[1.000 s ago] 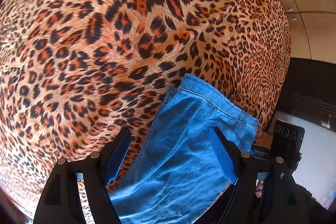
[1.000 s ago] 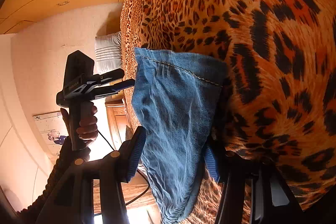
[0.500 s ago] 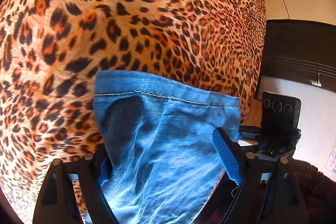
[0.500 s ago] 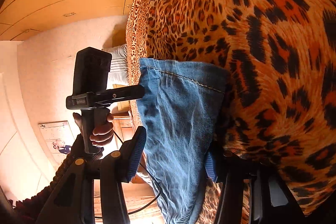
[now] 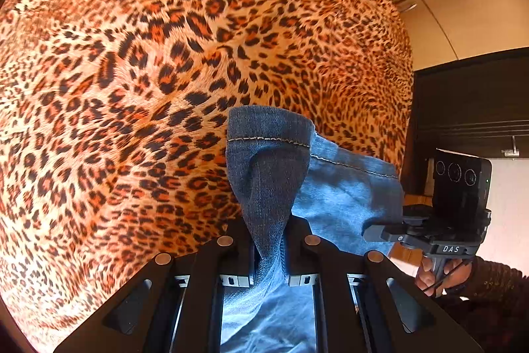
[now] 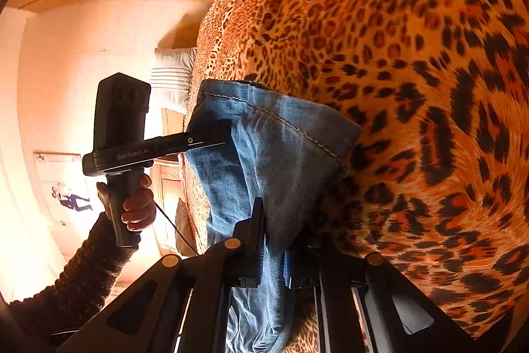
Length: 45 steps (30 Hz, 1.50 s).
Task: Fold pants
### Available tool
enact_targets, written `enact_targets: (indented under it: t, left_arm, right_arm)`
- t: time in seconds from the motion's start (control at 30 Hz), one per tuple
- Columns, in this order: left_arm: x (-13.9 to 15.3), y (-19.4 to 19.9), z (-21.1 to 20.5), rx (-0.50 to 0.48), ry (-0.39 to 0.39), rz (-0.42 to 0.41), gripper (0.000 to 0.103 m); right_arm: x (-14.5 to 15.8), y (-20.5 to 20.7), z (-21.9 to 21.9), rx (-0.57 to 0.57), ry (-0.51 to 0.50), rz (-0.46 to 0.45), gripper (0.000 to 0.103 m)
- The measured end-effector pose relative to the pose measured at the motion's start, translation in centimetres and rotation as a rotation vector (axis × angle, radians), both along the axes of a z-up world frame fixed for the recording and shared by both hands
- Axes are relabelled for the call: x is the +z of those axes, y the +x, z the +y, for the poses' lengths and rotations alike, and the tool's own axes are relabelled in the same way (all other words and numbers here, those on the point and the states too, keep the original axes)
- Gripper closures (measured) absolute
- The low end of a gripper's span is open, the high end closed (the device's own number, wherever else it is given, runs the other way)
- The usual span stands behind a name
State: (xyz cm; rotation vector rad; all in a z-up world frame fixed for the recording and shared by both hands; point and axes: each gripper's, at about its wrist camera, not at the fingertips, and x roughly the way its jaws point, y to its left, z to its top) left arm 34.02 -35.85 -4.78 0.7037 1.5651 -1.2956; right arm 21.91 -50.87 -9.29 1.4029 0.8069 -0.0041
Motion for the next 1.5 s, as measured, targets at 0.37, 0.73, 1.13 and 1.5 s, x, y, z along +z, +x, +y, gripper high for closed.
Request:
enact_targets:
  t: [0.37,0.73,1.13,1.5]
  left_arm:
    - [10.6,3.5,11.8,0.21,-0.137,-0.014,0.093]
    - [8.3,4.3,30.7,0.575,-0.03,-0.006,0.085]
    - [11.4,1.4,45.4,0.902,-0.015,-0.086,0.046]
    - [12.4,-10.9,51.1,1.227,-0.213,0.124,0.03]
  right_arm:
    - [9.1,3.5,4.7,0.259,-0.231,-0.136,0.096]
    - [10.0,7.2,20.1,0.816,-0.46,-0.122,0.092]
    - [8.9,4.0,34.2,1.371,-0.941,-0.123,0.076]
    - [13.5,11.2,21.9,1.122,-0.667,-0.101,0.065]
